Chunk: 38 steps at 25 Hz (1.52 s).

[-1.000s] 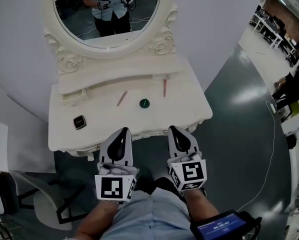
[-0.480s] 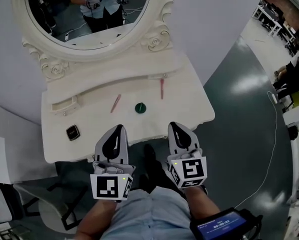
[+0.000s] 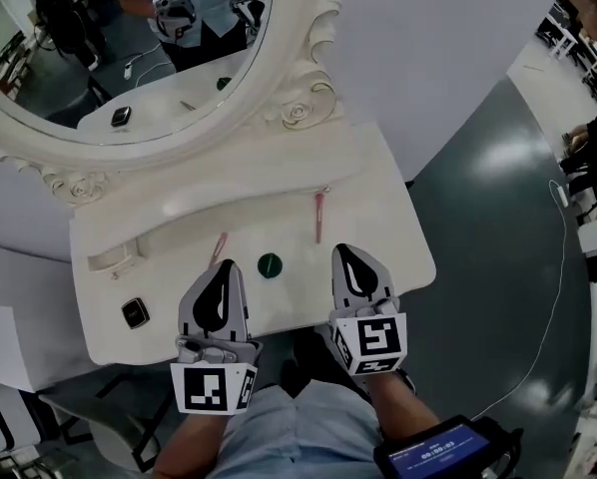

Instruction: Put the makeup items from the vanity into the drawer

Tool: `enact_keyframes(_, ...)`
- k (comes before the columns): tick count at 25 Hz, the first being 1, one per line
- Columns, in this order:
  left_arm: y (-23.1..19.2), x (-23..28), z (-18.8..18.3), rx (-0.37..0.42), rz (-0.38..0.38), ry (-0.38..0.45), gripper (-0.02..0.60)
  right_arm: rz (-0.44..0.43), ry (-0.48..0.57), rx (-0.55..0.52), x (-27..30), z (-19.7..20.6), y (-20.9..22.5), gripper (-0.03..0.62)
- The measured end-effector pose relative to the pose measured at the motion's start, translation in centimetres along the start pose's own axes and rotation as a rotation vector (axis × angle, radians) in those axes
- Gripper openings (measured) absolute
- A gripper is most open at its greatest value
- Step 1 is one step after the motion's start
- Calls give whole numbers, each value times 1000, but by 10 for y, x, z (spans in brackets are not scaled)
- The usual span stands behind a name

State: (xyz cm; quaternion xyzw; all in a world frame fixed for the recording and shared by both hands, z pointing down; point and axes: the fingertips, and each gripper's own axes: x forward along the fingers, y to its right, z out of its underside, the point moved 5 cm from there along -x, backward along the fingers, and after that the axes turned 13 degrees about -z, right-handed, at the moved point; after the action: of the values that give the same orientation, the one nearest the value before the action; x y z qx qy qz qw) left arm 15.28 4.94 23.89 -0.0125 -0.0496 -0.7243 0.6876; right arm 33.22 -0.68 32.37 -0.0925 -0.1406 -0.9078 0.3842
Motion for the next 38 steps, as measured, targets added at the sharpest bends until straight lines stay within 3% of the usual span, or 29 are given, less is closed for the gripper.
enact_keyframes(7, 11, 54, -3, 34, -6, -24, 0, -48, -2, 27, 47, -8, 39, 3)
enact_keyframes(15, 6, 80, -5, 46, -32, -37, 0, -75, -57, 32, 79, 0, 51, 3)
enact_keyframes(23, -11, 97, 28, 3, -20, -116, 0, -39, -187, 64, 100, 43, 54, 8)
enact_keyframes(26, -19, 104, 37, -19, -19, -140, 0, -24, -240, 80, 108, 58, 56, 90)
enact_keyframes(29, -26, 108, 45, -48, -20, -167, 0, -15, -306, 90, 115, 72, 56, 107)
enact_keyframes(38, -43, 113, 52, -84, -36, -194, 0, 15, -478, 114, 128, 102, 59, 104)
